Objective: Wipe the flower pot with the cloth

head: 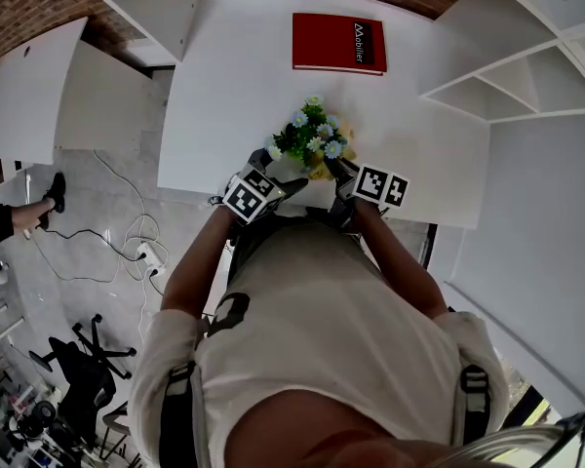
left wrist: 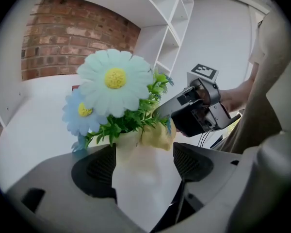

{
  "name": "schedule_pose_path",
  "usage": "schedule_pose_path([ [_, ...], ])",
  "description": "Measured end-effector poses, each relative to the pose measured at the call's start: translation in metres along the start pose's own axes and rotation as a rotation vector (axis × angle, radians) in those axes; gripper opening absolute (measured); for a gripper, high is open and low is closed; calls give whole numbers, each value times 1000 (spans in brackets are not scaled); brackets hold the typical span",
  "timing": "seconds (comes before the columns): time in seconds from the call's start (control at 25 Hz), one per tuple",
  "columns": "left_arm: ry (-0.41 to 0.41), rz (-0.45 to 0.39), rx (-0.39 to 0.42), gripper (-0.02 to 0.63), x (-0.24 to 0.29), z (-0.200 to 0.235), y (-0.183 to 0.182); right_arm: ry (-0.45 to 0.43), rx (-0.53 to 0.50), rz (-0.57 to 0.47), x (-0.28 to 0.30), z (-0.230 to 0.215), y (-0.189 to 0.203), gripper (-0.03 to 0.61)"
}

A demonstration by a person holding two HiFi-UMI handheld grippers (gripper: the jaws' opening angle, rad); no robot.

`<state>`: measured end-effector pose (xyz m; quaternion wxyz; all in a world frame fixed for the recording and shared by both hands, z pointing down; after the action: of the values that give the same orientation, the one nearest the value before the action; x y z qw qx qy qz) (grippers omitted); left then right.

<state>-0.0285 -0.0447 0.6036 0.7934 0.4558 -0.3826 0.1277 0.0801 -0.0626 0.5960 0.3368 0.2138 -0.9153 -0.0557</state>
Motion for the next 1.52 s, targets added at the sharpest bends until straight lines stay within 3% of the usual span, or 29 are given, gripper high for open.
schedule_pose_path([
  [0.2,-2,10,6,362,1,-3,0,9,101,65,18,-24,23,91],
  [0.44,-48,10,-5,362,-11,12,6,14,93,86,21,-30,27,91],
  [0.64,-68,-49,-57,362,-40,46,-7,-4,108,138,21,-32,26,94],
  [0.92,7,-9,120,367,-26,45,-49,-45,-18,180,10,-9,17,92],
  [1.08,51,69,207,365,-8,34,-44,-115,-62,174,5,4,7,92],
  [1.52,-8,54,213,365,-6,21,-32,-46,-30,189,26,-15,22,92],
])
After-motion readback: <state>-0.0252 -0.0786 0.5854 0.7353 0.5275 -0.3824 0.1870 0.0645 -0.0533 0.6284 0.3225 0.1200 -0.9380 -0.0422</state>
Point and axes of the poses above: the fingertips, and each gripper's own axes: x forward along the fingers, z to its left, y out of its underside, the point moved 3 cm from there along -x, backward along the fingers, and after that the axes turned 8 degrees about z, right-handed, at the moved point
